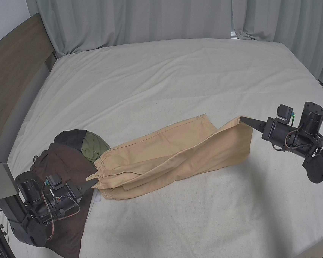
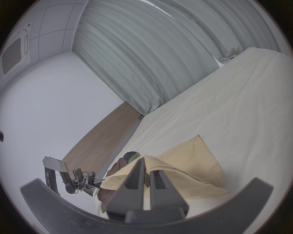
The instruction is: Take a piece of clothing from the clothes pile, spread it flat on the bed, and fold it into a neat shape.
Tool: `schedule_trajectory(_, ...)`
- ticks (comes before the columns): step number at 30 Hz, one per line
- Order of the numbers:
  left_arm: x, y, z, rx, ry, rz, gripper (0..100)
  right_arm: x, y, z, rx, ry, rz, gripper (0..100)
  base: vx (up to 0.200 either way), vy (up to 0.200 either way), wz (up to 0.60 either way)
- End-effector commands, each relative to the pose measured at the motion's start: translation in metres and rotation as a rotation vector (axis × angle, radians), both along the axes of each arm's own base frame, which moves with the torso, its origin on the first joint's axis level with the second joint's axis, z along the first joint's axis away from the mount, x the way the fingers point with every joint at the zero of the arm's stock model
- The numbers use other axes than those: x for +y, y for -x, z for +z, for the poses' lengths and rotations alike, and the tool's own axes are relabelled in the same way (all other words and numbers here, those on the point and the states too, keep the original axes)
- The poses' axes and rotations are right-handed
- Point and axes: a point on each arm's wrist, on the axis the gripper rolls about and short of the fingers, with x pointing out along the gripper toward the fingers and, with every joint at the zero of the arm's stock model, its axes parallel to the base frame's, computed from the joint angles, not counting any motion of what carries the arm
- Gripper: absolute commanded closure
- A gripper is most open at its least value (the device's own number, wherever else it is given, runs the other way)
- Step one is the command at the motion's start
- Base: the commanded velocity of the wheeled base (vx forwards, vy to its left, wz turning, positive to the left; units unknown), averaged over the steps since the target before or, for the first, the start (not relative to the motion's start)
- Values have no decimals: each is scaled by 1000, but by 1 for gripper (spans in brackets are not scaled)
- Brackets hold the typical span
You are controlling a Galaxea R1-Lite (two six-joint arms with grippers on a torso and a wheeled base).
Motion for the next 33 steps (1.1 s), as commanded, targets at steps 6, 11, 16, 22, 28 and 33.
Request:
schedule_trajectory(6, 0, -4, 2, -11, 6, 6, 100, 6, -20, 13, -3, 0, 10, 100, 0, 0, 0)
schedule_trajectory(11, 1, -4, 1, -10, 5, 13, 100, 7, -28, 23, -6, -1, 8, 100, 0, 0, 0)
schedule_trajectory(16, 1, -4, 0, -7, 3, 15, 100, 9, -36, 31, -11, 0, 8, 100, 0, 0, 0)
schedule_trajectory(22, 3, -5, 0, -10, 3, 22, 100, 11, -47, 36, -7, 0, 8, 100, 0, 0, 0)
schedule_trajectory(28, 3, -10, 1, -21, 3, 47, 100, 10, -65, 23, 30, 6, 1, 100, 0, 0, 0)
schedule_trajectory(33, 1, -17, -4, -9, 9, 63, 100, 13, -80, 12, 39, 6, 2, 100, 0, 0, 0)
